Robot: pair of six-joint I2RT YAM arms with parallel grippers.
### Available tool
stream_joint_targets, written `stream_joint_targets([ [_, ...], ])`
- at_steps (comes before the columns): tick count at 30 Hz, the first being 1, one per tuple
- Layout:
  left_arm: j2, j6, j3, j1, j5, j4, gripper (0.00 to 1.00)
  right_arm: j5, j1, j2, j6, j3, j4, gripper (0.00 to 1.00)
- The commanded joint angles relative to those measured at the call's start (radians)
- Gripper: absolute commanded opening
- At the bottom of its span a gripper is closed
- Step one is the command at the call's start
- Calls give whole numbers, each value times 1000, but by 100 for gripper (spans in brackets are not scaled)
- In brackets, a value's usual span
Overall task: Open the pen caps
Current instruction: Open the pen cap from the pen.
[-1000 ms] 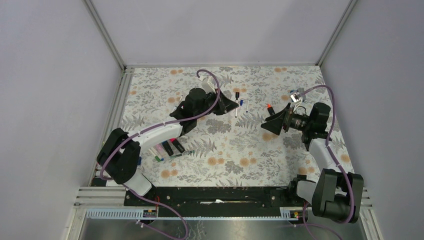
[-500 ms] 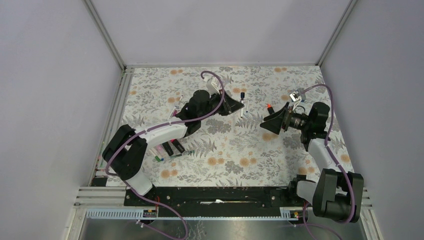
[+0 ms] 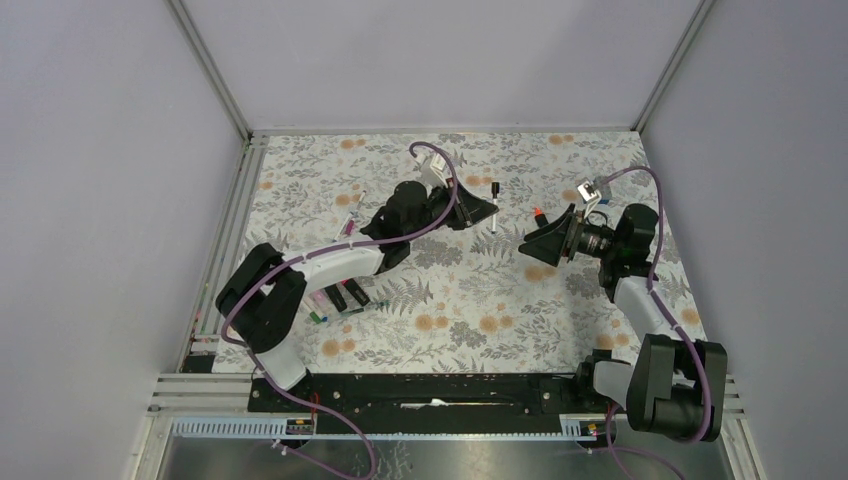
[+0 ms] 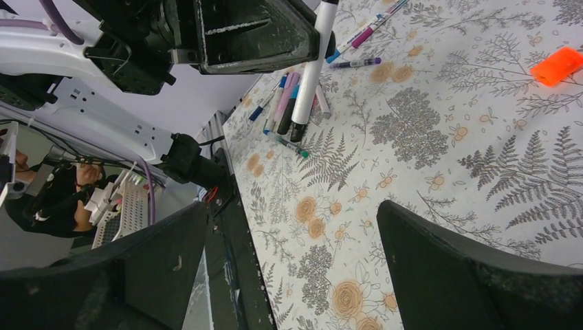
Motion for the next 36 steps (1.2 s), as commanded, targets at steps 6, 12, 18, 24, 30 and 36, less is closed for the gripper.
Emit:
stream_joint_targets([
  [6,70,-46,81,-52,-12,163,0,44,60,24,83,-15,134,100],
  [12,90,-68,57,-86,-21,211,0,108,60,43,113,-20,152,90],
  [18,116,-88,63,-104,-14,246,0,139,67,57,125,-22,161,71],
  [24,130,-101,59,-123,-6,260,0,154,68,57,129,-22,171,48],
  [30,135,-110,52,-133,-7,274,0,142,70,77,131,-15,178,22],
  [36,124,-106,63,-134,-1,264,8,106,71,87,116,-2,173,0],
])
